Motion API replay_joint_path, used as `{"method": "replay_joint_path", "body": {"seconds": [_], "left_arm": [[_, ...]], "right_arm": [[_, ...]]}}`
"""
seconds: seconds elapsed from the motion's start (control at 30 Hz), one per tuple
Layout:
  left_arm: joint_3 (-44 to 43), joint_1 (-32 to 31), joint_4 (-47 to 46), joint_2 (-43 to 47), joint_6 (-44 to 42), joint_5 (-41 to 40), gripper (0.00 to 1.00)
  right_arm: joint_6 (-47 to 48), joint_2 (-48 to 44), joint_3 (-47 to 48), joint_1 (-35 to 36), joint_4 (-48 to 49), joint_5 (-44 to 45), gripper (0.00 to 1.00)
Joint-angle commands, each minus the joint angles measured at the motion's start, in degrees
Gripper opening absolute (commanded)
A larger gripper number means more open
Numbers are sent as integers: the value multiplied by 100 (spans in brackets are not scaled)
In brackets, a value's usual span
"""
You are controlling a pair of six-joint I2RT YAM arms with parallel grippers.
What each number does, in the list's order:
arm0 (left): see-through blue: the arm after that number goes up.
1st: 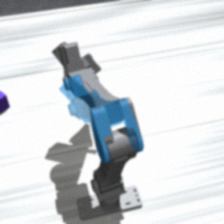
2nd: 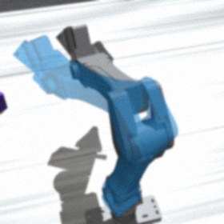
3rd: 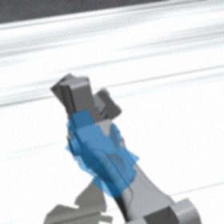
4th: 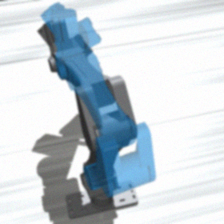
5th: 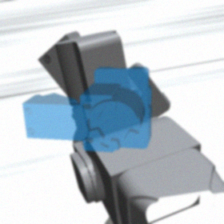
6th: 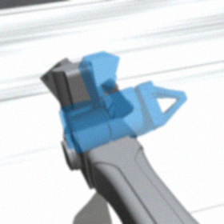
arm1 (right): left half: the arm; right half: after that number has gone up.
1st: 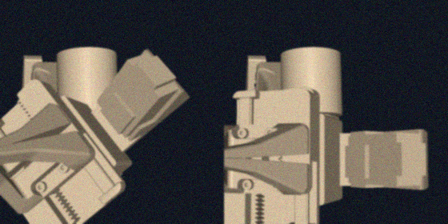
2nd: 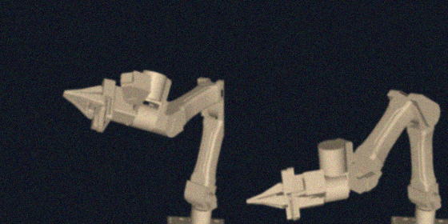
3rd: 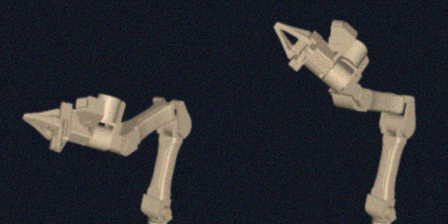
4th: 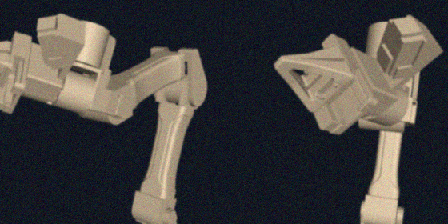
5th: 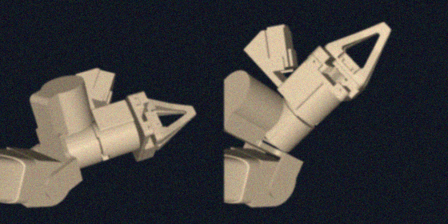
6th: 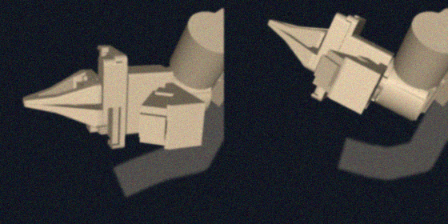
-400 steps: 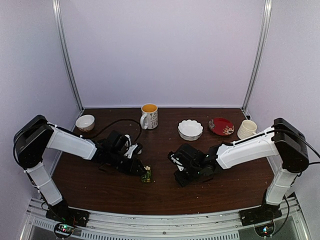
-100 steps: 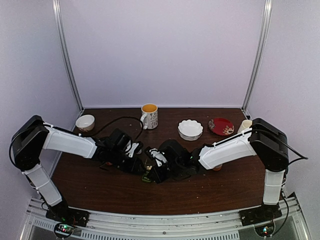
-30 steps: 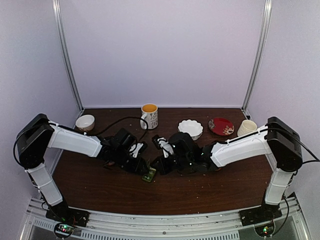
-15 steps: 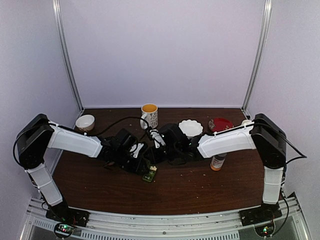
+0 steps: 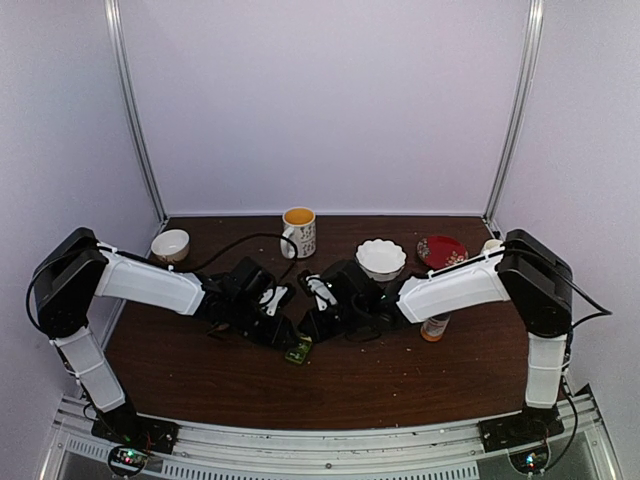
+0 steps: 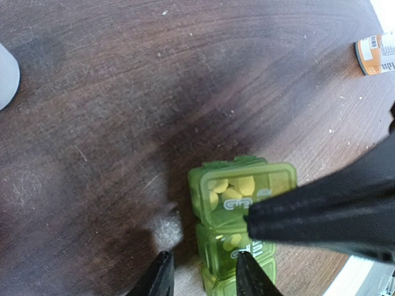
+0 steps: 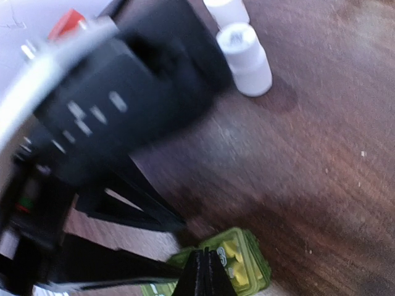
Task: Sort the pills into containers
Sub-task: Close the lid of the pill container on the pill container.
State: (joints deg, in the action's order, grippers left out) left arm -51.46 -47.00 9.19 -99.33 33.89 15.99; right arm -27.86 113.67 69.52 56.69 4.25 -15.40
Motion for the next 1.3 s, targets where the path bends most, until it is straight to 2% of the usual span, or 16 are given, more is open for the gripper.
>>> {"method": "replay_joint_path", "body": {"seconds": [0.0, 0.3, 0.63, 1.0, 1.27], "left_arm": [[-101, -40, 203, 1, -119, -171, 37], [-110, -46, 232, 1, -121, -175, 37], [-170, -50, 292, -7, -150, -171, 36], [-198, -46, 323, -8, -164, -187, 37], [-222, -50, 320, -19, -174, -172, 36]], "right_arm": [[-11, -262, -257, -35, 3, 12, 0], [-52, 118, -501, -35, 111, 123, 0], [228, -531, -416, -35, -93, 357, 0], [60, -69, -650, -26, 54, 130, 0], [102, -48, -514, -26, -237, 168, 0]]}}
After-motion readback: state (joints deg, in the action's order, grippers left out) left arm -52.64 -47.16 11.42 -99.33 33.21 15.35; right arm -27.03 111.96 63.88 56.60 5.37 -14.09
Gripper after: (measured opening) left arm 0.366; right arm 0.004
